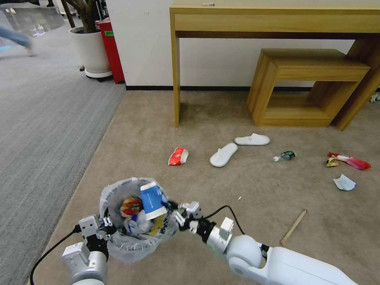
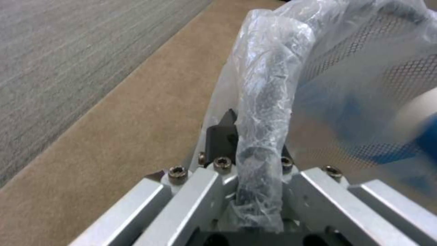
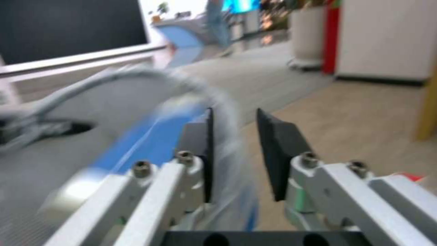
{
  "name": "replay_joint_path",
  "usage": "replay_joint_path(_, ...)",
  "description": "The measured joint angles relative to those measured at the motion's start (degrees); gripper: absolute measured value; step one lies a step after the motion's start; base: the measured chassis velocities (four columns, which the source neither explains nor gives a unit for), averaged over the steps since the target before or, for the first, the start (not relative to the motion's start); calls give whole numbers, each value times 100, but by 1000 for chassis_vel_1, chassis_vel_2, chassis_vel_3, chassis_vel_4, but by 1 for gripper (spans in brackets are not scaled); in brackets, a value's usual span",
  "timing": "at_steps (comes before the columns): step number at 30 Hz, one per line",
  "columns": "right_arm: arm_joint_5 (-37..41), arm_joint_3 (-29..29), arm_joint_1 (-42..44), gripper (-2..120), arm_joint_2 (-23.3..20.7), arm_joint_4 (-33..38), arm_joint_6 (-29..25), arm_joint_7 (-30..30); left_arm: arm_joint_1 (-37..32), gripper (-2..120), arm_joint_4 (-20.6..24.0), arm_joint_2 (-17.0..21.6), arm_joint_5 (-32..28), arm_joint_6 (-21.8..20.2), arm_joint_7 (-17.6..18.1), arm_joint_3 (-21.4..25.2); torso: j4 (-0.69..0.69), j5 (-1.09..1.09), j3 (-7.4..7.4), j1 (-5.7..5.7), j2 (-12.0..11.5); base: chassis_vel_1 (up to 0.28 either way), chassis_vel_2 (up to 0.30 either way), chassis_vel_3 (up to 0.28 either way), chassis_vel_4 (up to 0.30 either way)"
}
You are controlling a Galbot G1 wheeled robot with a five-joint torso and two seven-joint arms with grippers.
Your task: Pick up the trash bin and place the garbage on the floor into it.
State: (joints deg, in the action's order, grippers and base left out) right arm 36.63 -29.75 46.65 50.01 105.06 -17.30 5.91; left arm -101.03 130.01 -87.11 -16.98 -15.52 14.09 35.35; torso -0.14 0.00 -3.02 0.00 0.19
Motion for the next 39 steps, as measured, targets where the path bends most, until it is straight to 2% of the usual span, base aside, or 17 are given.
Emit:
replay_joint_path(1,-108,216,103,36,33,12,-19,49,-20,1,17,0,1,7,-9,-6,1,0,0,0,0,0,0,0,0)
replay_joint_path(2,-108,216,103,36,33,12,-19,49,-20,1,17,0,1,7,-9,-6,1,0,0,0,0,0,0,0,0)
replay_joint_path(5,-449,895,416,50,130,50,-72,216,8,1,-10,12,-7,30,-20,14,0,0,0,0,0,0,0,0,0)
replay_joint_path(6,-449,895,416,50,130,50,-72,216,8,1,-10,12,-7,30,-20,14,0,0,0,0,0,0,0,0,0)
replay_joint_path(8,-543,1083,502,60,158,58,-88,264,7,1,-21,11,-11,47,-19,14,-1,0,0,0,0,0,0,0,0)
replay_joint_path(9,-543,1083,502,60,158,58,-88,264,7,1,-21,11,-11,47,-19,14,-1,0,0,0,0,0,0,0,0)
replay_joint_path(11,-562,1111,517,72,163,64,-91,270,-4,1,-18,26,-31,48,-7,25,1,0,0,0,0,0,0,0,0)
replay_joint_path(13,-562,1110,517,75,164,64,-92,270,-2,1,-14,30,-31,48,-5,31,0,0,0,0,0,0,0,0,0)
replay_joint_path(15,-536,1017,406,86,272,-48,-446,178,16,1,1,30,-34,48,-3,25,-1,0,0,0,0,0,0,0,0)
replay_joint_path(17,-518,993,375,88,302,-75,-531,153,18,1,2,28,-36,48,-6,19,2,2,0,0,0,0,0,0,0)
replay_joint_path(19,-467,978,352,98,352,-101,-679,146,45,1,-11,18,-6,48,-13,12,2,-1,0,0,0,0,0,0,0)
replay_joint_path(29,-438,1527,494,100,489,-144,-557,370,103,1,-120,5,140,122,-34,37,1,0,0,0,0,0,0,0,0)
replay_joint_path(31,-476,1979,681,100,521,-157,-485,437,141,1,-155,1,185,138,-43,42,0,0,0,0,0,0,0,0,0)
replay_joint_path(37,-441,2627,1012,100,559,-154,-354,713,136,1,-211,36,228,225,-115,85,0,1,0,0,0,0,0,0,0)
replay_joint_path(39,-403,3114,1282,100,561,-87,-162,1009,145,1,-286,79,221,295,-139,103,0,1,0,0,0,0,0,0,0)
